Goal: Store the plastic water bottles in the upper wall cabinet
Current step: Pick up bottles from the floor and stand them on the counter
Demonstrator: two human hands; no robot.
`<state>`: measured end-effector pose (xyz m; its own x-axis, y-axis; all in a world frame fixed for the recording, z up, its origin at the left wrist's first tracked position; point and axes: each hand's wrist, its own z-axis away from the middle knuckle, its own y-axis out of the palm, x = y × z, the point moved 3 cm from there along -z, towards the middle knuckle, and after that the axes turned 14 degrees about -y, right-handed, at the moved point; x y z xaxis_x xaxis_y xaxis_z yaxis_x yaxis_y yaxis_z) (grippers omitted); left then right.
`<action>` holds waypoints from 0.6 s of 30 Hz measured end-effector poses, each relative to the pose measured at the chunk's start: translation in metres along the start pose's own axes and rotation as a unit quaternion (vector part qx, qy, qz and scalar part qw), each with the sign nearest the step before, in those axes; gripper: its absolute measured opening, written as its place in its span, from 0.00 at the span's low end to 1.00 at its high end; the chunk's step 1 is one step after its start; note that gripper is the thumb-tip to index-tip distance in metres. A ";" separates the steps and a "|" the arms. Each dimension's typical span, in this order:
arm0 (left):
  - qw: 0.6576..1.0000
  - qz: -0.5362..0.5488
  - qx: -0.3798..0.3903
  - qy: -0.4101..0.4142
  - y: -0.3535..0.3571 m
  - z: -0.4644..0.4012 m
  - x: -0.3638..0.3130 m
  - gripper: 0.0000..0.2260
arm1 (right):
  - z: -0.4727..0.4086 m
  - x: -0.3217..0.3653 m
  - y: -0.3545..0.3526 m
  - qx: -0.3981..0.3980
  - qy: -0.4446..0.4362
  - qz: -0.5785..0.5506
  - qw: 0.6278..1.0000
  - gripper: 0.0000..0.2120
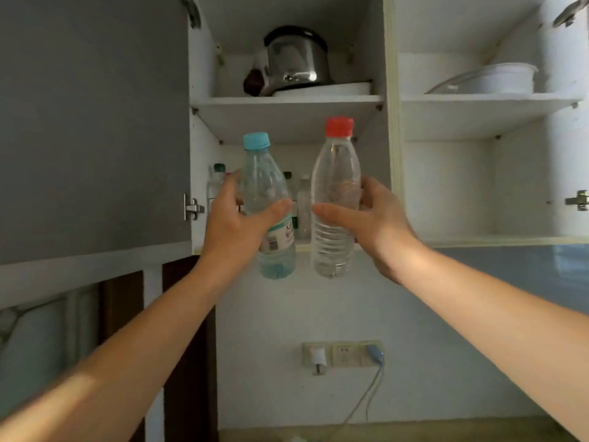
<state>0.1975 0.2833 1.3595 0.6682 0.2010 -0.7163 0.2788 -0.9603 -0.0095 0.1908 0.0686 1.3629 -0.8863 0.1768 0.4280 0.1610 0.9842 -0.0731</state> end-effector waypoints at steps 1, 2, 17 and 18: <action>1.000 -0.008 -0.014 -0.001 -0.002 -0.011 0.004 0.28 | -0.010 -0.009 0.006 0.001 -0.001 -0.006 1.000 0.25; 1.000 -0.016 -0.026 0.000 -0.002 -0.022 0.008 0.29 | -0.021 -0.018 0.010 0.001 -0.006 -0.010 1.000 0.24; 0.992 -0.110 -0.056 -0.021 0.047 -0.150 0.084 0.33 | -0.138 -0.161 0.052 0.052 0.051 -0.008 0.997 0.25; 0.992 -0.112 -0.046 -0.027 0.048 -0.158 0.090 0.32 | -0.145 -0.168 0.053 0.063 0.060 -0.009 0.996 0.25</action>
<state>0.3800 0.2854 1.4051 0.5454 0.3939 -0.7398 0.4792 -0.8708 -0.1103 0.4115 0.0907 1.4171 -0.8291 0.1639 0.5345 0.0818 0.9813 -0.1741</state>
